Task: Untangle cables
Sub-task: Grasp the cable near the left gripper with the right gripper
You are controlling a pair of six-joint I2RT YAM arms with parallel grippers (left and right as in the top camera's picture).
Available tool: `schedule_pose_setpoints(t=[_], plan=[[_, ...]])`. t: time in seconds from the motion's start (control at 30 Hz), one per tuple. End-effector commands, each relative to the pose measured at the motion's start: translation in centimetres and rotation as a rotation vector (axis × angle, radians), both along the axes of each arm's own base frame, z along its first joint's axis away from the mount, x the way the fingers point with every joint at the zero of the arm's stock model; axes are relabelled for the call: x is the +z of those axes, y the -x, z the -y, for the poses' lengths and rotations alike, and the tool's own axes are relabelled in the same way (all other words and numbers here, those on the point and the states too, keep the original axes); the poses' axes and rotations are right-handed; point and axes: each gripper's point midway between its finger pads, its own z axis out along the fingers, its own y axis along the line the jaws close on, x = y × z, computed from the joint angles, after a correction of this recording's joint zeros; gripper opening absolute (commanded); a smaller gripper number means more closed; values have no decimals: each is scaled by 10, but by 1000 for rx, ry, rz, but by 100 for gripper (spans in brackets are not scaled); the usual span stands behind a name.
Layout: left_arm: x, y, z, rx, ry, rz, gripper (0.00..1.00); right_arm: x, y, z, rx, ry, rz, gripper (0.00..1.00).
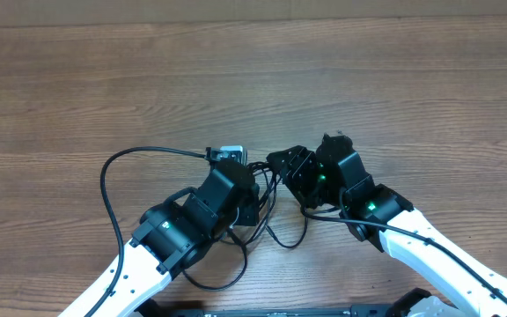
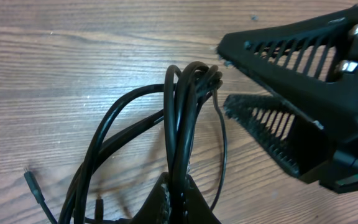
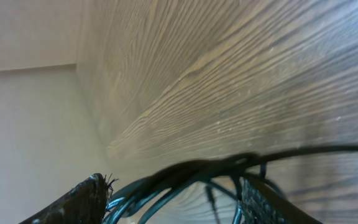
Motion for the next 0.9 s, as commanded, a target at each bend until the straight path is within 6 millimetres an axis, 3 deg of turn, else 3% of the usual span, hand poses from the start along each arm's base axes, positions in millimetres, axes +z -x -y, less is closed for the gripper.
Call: schedule_pose_setpoints(t=[0.0, 0.07, 0.13, 0.27, 0.3, 0.47, 0.6, 0.77, 0.87], plan=[[9, 1, 7, -37, 21, 42, 5, 1, 2, -5, -26, -66, -56, 67], [11, 4, 16, -61, 34, 55, 4, 5, -1, -8, -25, -79, -36, 66], [13, 6, 21, -77, 37, 69, 4, 7, -5, -11, -32, -100, -28, 56], [14, 7, 23, -81, 25, 84, 4, 6, -9, -12, -53, -119, -43, 6], [13, 7, 21, -77, 19, 83, 4, 6, -8, -12, -53, -118, -44, 4], [4, 3, -4, 22, -83, 82, 5, 6, -6, -13, 37, -60, 37, 4], [-6, 4, -43, 247, -163, 50, 4, 0, 1, -11, 155, 37, 117, 4], [-13, 15, -88, 509, -236, 20, 4, -16, 3, 21, 138, 139, 69, 4], [-14, 20, -101, 617, -230, 9, 4, -21, 1, 43, 128, 193, 58, 4]])
